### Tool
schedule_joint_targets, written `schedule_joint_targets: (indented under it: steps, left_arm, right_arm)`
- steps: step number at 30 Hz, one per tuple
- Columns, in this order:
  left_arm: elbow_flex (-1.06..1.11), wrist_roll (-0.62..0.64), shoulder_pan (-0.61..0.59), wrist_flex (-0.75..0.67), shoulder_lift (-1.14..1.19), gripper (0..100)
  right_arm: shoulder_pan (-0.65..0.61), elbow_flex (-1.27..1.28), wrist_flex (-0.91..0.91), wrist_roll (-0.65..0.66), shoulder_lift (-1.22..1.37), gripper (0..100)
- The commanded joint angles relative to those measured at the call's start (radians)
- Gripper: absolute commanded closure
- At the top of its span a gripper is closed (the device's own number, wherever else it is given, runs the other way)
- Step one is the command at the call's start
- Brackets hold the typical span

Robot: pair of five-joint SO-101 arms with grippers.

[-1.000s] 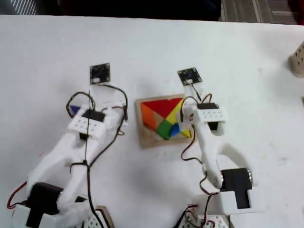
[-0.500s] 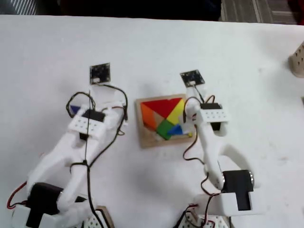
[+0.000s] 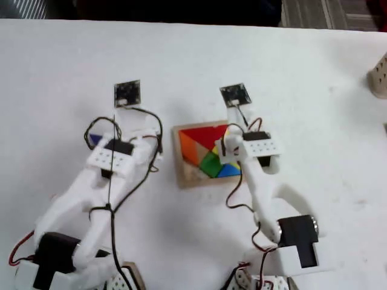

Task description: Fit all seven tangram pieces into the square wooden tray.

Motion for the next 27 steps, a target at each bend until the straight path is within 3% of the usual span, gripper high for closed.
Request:
schedule_joint_targets:
  steps: [1,12,22,27]
  left_arm:
    - [-0.014,-0.012,-0.012,-0.029,-0.036,98]
    - [-0.012,-0.012,-0.013,-0.029,-0.042,98]
    - [-0.034,-0.017,-0.093,-0.025,-0.045,98]
    - [-0.083,-0.218,-0.236,-0.02,-0.045,98]
  right_arm:
    - [-0.012,-0.051,0.047,-0.009,-0.045,98.1]
    - [-0.09,-0.012,0.139,0.0,-0.145,98.1]
    - [-0.186,0.176,0.031,-0.009,-0.26,98.1]
    - [-0.134,0.18,0.024,0.002,-0.26,98.1]
